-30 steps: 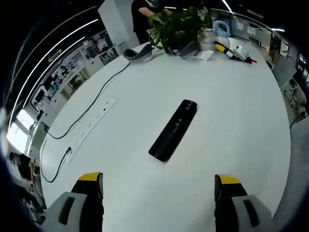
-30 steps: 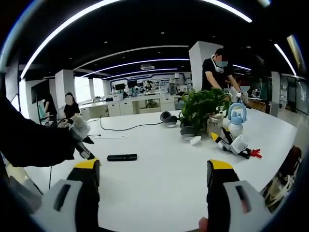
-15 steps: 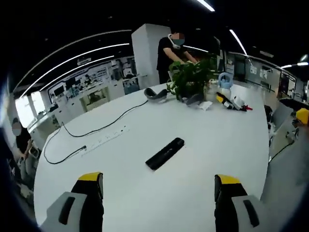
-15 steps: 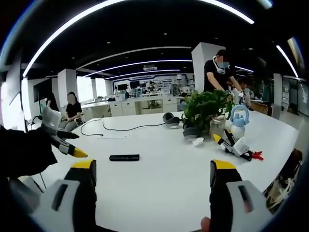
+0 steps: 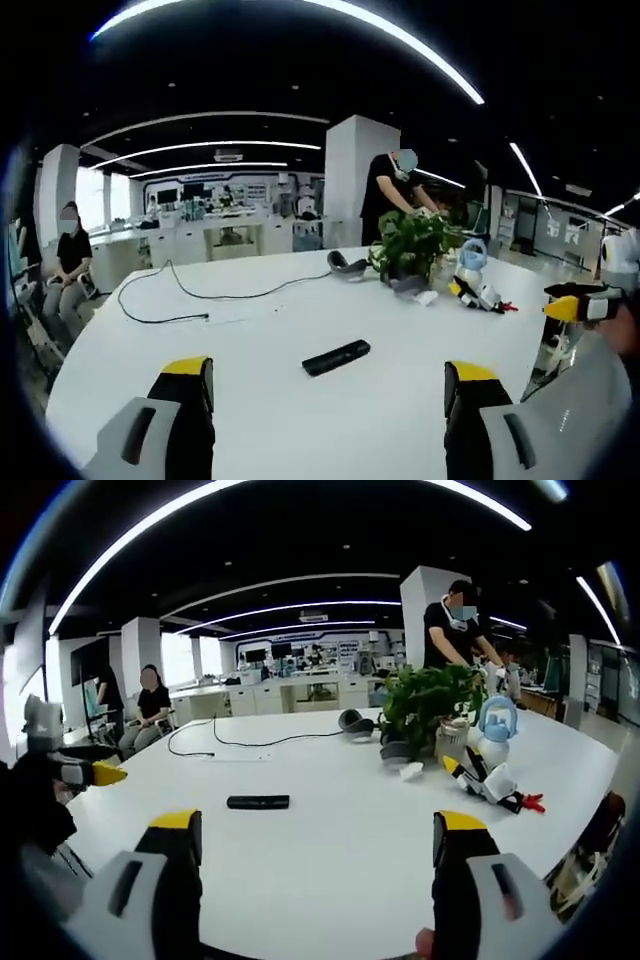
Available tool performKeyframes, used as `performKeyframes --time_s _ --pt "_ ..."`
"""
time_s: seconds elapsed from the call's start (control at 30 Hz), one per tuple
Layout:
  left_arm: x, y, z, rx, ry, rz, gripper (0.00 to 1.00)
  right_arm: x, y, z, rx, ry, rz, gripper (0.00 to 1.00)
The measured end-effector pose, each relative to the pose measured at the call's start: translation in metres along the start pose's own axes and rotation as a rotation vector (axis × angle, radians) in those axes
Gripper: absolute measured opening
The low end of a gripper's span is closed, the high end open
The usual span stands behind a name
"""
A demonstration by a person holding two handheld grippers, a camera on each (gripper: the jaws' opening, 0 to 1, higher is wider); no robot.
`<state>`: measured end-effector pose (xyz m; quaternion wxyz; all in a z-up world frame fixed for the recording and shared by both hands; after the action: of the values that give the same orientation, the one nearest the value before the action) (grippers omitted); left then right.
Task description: Press the specified remote control buttons in sequence, fully releasing each button before pressing the next.
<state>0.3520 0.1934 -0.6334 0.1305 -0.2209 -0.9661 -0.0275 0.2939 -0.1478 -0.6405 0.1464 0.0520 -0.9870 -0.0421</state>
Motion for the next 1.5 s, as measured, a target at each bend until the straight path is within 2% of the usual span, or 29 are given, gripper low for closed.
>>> performKeyframes --time_s 0.1,0.13,0.2,0.33,0.5,0.53,0.57,0.6,0.7,0.77,0.83,0.9,0.93,1.0,1.03,1.07,1.13,1.27,1.37,1.47,1.5 --pt "0.013 0.000 0.002 -0.026 -0.021 -0.053 1.00 0.000 0.000 0.001 0.010 0.007 -0.002 1.00" --pt "0.020 0.001 0.002 -0.016 -0.057 -0.094 1.00 0.000 0.001 0.000 0.013 0.004 -0.002 1.00" --pt "0.028 0.000 0.003 -0.003 -0.119 -0.130 1.00 0.000 0.001 0.000 0.014 0.006 -0.007 1.00" --pt "0.040 -0.001 0.016 0.005 -0.077 -0.173 1.00 -0.001 0.002 0.001 0.018 0.019 -0.018 1.00" --pt "0.046 0.000 0.029 0.035 -0.068 -0.208 1.00 0.001 0.001 -0.002 0.026 0.022 -0.015 1.00" --pt "0.046 0.000 0.032 0.022 -0.042 -0.225 1.00 0.001 -0.002 -0.002 0.063 0.027 -0.005 1.00" --pt "0.049 0.003 0.035 -0.008 0.016 -0.258 1.00 0.001 -0.005 -0.002 0.099 0.031 0.017 1.00" --pt "0.050 0.003 0.034 -0.017 0.015 -0.273 1.00 0.001 -0.008 -0.003 0.128 0.034 0.030 1.00" --pt "0.055 -0.001 0.033 0.022 -0.033 -0.274 1.00 0.002 -0.011 -0.002 0.138 0.038 0.031 1.00" --pt "0.056 -0.003 0.037 0.031 -0.019 -0.278 1.00 0.003 -0.019 -0.001 0.124 0.035 0.045 1.00" --pt "0.058 -0.003 0.040 0.023 0.010 -0.294 0.94 0.004 -0.023 0.000 0.055 0.023 0.061 0.99" --pt "0.059 -0.005 0.041 -0.022 -0.006 -0.290 0.86 0.002 -0.027 0.000 -0.004 0.005 0.070 0.97" --pt "0.058 -0.004 0.040 -0.047 -0.020 -0.293 0.86 0.002 -0.028 0.000 0.003 0.007 0.071 0.97" --pt "0.056 -0.007 0.041 -0.046 -0.024 -0.275 0.88 0.002 -0.026 0.000 0.014 0.006 0.074 0.96" --pt "0.054 -0.008 0.042 -0.050 -0.019 -0.254 0.89 0.002 -0.024 0.001 0.031 0.005 0.072 0.96" --pt "0.051 -0.010 0.045 -0.056 0.021 -0.237 0.89 0.001 -0.023 0.002 0.044 0.008 0.070 0.96" --pt "0.051 -0.010 0.045 -0.058 0.020 -0.242 0.92 -0.002 -0.021 0.005 0.059 0.036 0.055 0.96" --pt "0.052 -0.008 0.046 -0.011 0.006 -0.246 0.98 -0.003 -0.019 0.006 0.068 0.047 0.039 1.00" --pt "0.052 -0.007 0.047 -0.002 0.022 -0.262 1.00 -0.003 -0.019 0.005 0.055 0.035 0.029 1.00" --pt "0.052 -0.005 0.057 -0.022 0.136 -0.287 1.00 -0.003 -0.019 0.006 0.057 0.040 0.035 1.00" --pt "0.051 -0.005 0.056 -0.014 0.121 -0.285 1.00 -0.003 -0.019 0.006 0.061 0.041 0.035 1.00"
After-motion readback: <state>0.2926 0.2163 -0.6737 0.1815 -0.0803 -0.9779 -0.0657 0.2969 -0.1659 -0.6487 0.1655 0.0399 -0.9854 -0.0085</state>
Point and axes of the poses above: the point that each gripper's makers call its tool centre point, and the gripper's own axes: x roughly backward along the fingers, y roughly to its left, z roughly out of its underside, the point moved 8 cm from there along x, roughly backward along the fingers, and after that the axes turned 2 degrees about -x, right-handed, at the moved point
